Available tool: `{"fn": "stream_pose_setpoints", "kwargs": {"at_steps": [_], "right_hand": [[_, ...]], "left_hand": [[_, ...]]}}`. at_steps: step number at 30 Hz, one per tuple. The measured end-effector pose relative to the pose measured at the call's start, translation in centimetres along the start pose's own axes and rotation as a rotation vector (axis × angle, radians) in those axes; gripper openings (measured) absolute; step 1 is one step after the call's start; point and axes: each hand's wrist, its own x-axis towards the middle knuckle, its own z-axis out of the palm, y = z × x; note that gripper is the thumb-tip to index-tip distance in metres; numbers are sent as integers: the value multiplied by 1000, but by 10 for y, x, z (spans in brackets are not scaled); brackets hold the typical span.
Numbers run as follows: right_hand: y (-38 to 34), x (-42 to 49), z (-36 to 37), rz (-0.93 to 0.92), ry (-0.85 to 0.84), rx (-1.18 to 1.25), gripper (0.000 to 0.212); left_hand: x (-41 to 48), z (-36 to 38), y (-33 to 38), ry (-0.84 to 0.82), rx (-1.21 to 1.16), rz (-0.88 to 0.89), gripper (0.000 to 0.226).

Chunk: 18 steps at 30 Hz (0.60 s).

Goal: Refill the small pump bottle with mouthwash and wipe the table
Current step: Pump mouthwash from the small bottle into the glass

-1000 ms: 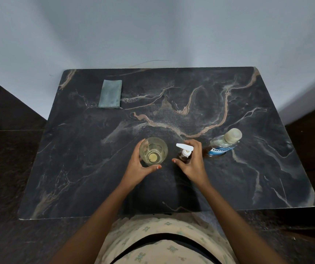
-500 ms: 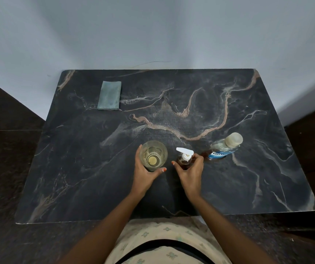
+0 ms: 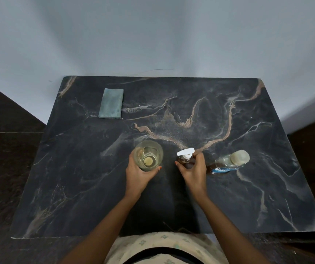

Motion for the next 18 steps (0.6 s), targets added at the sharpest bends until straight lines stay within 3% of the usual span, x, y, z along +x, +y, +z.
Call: {"fn": "stream_pose_setpoints", "kwargs": {"at_steps": [5,10,18], "right_hand": [[-17,38,15,-86,-4,-59,42],[-37,81,32,-43,-46,-11,53],[-52,150,57,-9,-74,6,55]], "left_hand": [[44,-4,16,48,6,28,83],[93,-2,28,64,-2,46,85],[164,7,38,120,3,0,85]]}}
